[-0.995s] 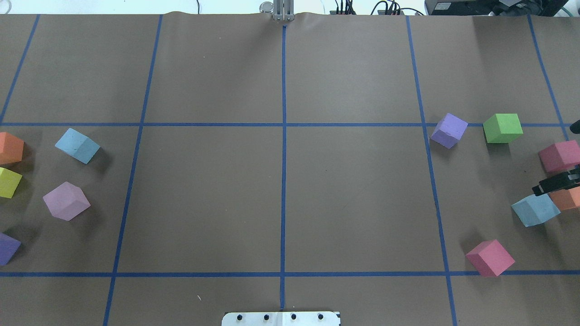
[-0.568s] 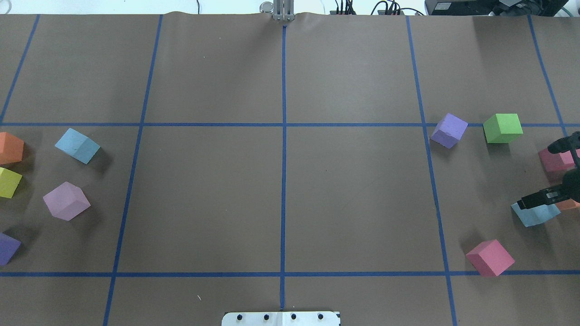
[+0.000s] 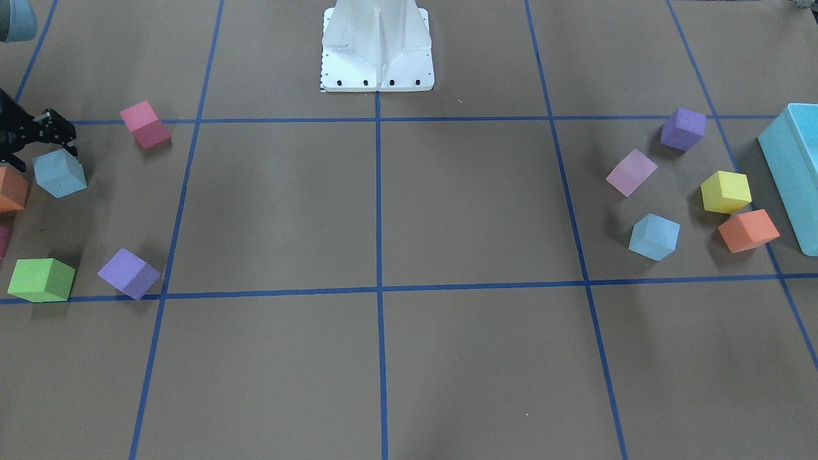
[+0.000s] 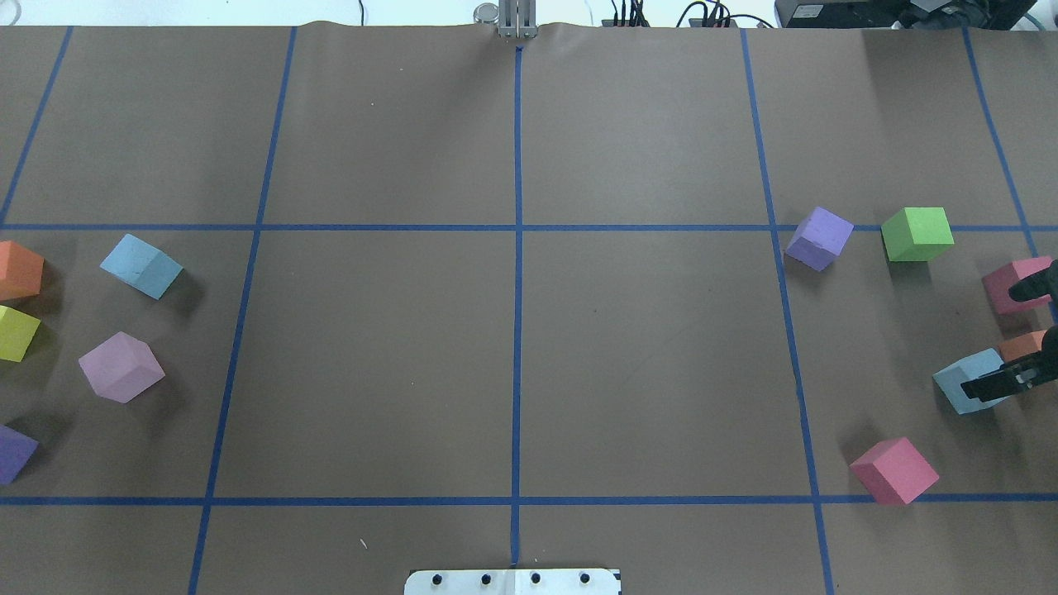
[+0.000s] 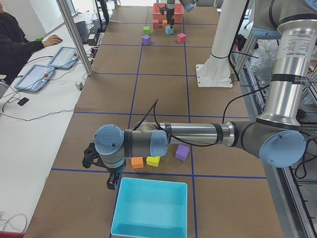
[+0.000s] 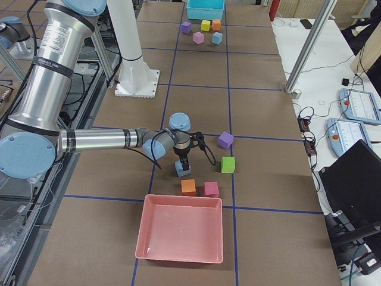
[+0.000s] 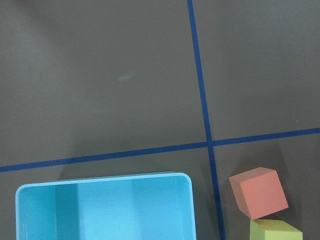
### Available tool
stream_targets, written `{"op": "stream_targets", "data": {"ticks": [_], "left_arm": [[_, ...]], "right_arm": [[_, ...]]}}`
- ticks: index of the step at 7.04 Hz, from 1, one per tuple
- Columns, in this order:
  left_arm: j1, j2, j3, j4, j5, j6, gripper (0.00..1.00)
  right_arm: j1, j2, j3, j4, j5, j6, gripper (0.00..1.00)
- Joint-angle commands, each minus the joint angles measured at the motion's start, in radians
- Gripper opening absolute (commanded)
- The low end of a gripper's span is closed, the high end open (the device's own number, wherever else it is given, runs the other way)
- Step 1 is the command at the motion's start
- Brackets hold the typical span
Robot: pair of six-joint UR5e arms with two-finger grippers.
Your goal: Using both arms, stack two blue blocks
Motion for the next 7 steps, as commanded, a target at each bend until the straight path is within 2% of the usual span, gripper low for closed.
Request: {"op": "stream_targets", "data": {"ticks": [1,5,7], "left_arm": [[0.000,0.000,0.000,0.000,0.000,0.000,0.98],[0.000,0.000,0.002,0.000,0.001,0.000,0.98],[0.000,0.000,0.002,0.000,0.001,0.000,0.98]], "right_arm": [[-0.028,0.002,-0.001,0.001,-0.032,-0.028,1.00],[-0.049,0.013,-0.013,0.001,-0.060,-0.031,1.00],[-0.049,0.032,-0.042,0.002,-0.058,-0.037,0.96]]}}
